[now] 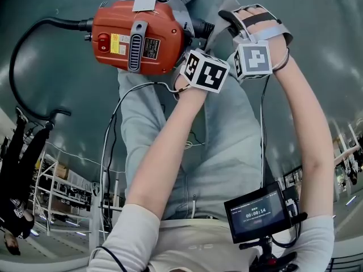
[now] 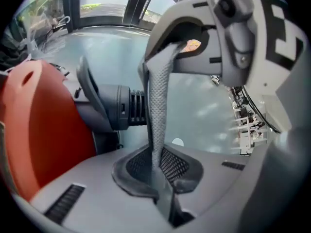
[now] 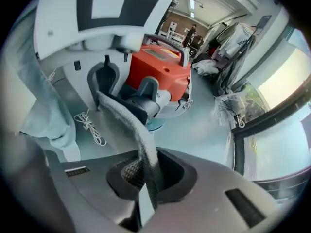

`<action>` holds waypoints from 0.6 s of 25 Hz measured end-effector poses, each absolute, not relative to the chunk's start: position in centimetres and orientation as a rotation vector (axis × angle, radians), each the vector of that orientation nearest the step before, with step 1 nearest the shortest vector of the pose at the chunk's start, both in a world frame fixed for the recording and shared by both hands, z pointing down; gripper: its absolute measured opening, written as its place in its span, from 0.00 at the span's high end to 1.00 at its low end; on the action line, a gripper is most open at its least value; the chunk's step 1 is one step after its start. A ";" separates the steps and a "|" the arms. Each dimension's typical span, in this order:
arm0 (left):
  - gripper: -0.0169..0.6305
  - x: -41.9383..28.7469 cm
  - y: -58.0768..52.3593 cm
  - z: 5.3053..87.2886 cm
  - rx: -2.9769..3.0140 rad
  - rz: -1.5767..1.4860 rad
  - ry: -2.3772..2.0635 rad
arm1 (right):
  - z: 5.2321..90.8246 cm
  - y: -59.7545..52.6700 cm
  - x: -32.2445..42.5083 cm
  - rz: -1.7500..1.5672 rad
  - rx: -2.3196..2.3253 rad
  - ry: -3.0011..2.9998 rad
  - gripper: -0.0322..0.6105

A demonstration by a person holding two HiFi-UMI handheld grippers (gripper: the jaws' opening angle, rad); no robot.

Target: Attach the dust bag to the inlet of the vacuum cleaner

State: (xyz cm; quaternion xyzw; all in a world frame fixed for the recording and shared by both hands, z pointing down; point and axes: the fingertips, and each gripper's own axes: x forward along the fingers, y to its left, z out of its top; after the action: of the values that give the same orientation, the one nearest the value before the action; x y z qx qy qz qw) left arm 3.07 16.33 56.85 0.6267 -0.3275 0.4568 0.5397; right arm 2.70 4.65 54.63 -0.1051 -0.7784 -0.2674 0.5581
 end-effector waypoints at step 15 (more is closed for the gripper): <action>0.93 3.0 13.3 52.5 1.550 0.957 -0.839 | 51.7 3.7 8.8 0.666 0.241 -2.181 0.79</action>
State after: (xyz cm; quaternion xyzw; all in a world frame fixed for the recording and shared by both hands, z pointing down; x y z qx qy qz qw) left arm 2.98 13.26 52.55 0.6515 -0.3526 0.4022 0.5380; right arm 8.83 3.71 51.68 0.0957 -0.8668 0.2645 0.4117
